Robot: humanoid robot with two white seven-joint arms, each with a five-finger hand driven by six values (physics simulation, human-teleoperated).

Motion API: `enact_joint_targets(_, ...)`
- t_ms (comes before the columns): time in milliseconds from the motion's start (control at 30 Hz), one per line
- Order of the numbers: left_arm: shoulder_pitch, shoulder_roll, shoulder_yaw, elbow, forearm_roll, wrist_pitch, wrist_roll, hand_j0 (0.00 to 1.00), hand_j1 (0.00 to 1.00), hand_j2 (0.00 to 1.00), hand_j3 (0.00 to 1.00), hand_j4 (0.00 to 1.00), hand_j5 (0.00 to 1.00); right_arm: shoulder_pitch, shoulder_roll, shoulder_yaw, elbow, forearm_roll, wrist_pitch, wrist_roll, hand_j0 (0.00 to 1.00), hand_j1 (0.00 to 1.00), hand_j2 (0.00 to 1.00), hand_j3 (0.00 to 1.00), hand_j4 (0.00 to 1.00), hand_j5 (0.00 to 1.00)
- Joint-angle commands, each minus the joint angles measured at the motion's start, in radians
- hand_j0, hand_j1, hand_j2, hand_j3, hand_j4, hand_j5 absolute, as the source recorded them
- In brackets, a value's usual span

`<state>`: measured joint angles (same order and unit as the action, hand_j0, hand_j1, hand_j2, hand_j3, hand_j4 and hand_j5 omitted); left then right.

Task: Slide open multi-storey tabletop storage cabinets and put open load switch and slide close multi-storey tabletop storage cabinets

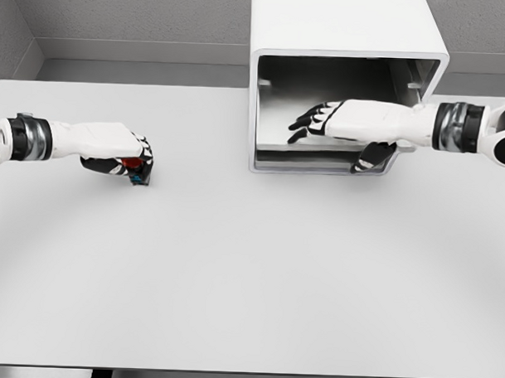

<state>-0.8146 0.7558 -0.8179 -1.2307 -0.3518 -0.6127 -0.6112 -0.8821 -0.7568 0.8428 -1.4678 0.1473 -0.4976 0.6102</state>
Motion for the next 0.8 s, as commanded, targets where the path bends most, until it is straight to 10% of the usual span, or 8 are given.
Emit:
enact_joint_targets(0,0.000,0.032,-0.001,-0.050,0.010,0.002,0.000,0.32,0.32,0.32,0.32,0.32,0.32,0.002,-0.024,0.015,-0.052,0.005,-0.048,0.001,1.00,1.00,1.00,1.00,1.00,1.00)
enact_joint_targets(767,-0.037,0.134,-0.007,-0.345,0.103,0.002,0.000,0.32,0.32,0.32,0.32,0.32,0.32,0.061,-0.104,-0.042,-0.132,0.002,-0.113,0.001,1.00,1.00,1.00,1.00,1.00,1.00)
